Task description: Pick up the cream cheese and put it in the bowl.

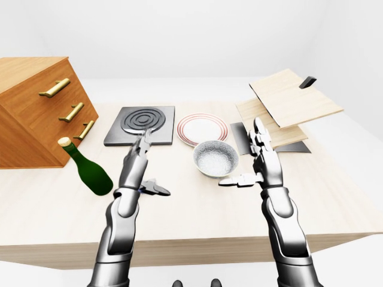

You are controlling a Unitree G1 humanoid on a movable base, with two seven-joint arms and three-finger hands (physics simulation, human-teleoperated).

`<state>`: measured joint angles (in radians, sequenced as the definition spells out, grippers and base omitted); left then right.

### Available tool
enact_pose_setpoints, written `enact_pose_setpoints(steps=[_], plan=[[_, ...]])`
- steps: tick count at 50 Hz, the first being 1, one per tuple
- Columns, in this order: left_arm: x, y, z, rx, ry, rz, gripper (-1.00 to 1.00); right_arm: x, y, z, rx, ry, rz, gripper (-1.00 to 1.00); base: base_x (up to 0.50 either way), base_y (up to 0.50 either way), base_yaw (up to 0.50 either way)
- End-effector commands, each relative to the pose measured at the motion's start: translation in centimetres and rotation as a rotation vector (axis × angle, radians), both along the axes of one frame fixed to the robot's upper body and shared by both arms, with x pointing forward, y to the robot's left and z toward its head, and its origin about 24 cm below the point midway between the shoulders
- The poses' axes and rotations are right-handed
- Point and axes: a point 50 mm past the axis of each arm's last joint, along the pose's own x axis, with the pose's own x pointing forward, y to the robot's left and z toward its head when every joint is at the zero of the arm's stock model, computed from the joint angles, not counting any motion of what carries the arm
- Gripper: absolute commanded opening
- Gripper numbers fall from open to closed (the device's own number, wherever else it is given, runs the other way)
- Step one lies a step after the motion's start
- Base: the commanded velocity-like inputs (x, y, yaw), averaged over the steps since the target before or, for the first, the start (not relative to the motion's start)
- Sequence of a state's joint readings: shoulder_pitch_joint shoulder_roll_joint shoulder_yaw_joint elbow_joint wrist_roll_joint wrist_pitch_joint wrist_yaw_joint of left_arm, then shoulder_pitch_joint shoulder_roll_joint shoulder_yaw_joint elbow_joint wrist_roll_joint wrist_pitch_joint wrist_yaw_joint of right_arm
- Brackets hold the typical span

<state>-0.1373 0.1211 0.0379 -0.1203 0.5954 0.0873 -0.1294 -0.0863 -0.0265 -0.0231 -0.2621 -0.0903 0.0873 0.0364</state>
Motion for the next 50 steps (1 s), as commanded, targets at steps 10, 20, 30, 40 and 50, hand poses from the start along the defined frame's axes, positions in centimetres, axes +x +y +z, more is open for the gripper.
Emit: enact_pose_setpoints(steps=[10, 20, 30, 40, 50], plan=[[-1.9, 2.4, -2.8, 0.301, 0.124, 0.122, 1.00, 0.1, 0.1, -1.3, 0.030, 0.058, 0.027, 1.00, 0.00, 0.00, 0.00], [-1.8, 3.1, -3.0, 0.330, 0.136, 0.152, 1.00, 0.0, 0.1, -2.1, 0.045, 0.092, 0.040, 1.00, 0.00, 0.00, 0.00], [-1.2, 2.9, -3.7, 0.356, 0.160, 0.145, 0.95, 0.0, -0.1, -2.3, 0.052, 0.100, 0.038, 1.00, 0.00, 0.00, 0.00], [-0.7, 3.0, -4.2, 0.353, 0.179, 0.145, 0.41, 0.1, -0.2, -3.0, 0.052, 0.129, 0.033, 1.00, 0.00, 0.00, 0.00], [1.1, 3.3, -5.1, 0.351, 0.202, 0.165, 0.15, 0.2, -0.5, -3.7, 0.054, 0.158, 0.023, 1.00, 0.00, 0.00, 0.00]])
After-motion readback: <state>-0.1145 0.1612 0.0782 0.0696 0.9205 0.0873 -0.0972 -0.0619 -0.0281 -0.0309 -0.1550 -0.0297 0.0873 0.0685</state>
